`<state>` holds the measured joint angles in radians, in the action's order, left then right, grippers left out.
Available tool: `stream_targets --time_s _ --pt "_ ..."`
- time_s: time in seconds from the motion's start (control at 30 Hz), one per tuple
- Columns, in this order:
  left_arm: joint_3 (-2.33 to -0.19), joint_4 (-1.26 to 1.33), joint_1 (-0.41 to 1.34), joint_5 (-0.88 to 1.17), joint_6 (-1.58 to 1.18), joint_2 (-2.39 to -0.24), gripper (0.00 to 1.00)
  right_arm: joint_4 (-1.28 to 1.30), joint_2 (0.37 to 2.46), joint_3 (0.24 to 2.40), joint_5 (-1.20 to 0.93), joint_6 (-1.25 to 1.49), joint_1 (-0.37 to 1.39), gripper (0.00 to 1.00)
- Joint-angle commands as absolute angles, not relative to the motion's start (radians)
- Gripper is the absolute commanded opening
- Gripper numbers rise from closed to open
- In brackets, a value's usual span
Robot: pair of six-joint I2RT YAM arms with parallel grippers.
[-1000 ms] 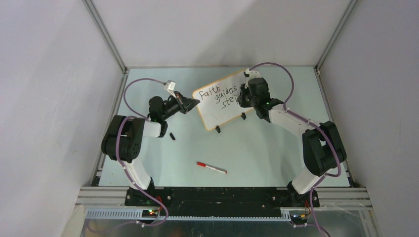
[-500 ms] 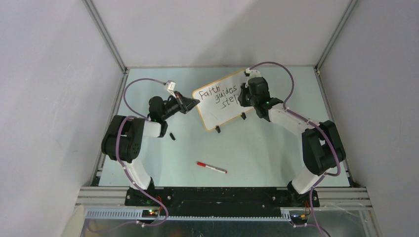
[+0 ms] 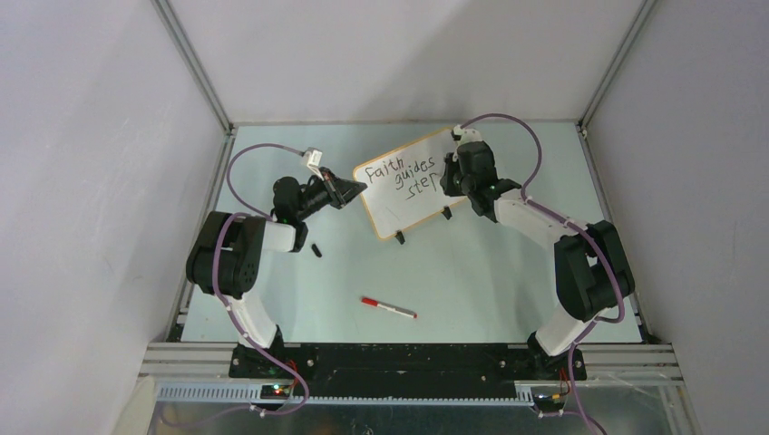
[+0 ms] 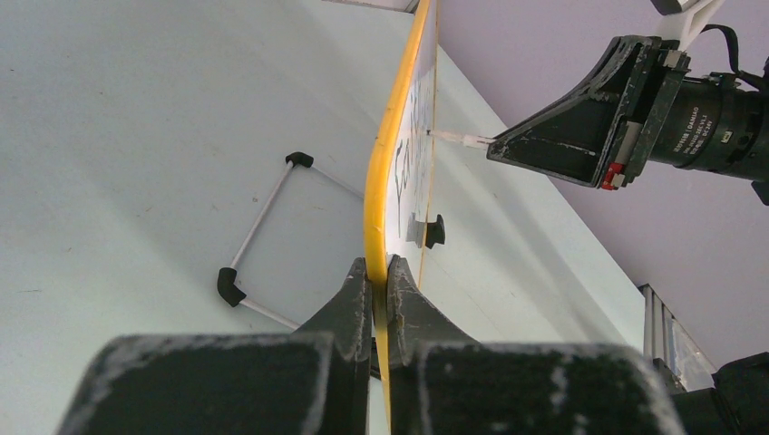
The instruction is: Write a sentence on the whiteboard
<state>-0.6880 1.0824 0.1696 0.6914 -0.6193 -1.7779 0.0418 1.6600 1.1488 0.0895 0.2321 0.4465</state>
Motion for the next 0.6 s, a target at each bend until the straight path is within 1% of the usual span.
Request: stream_targets --time_s 0.0,0.57 --pt "-0.673 1.055 0.164 0.650 -0.509 -1.750 0.00 0.066 1.667 1.189 0.095 0.230 0.442 0.00" --pt "-0.674 1.054 0.164 0.652 -0.509 -1.752 0.00 0.056 1.664 1.180 0.039 0.200 0.468 0.00"
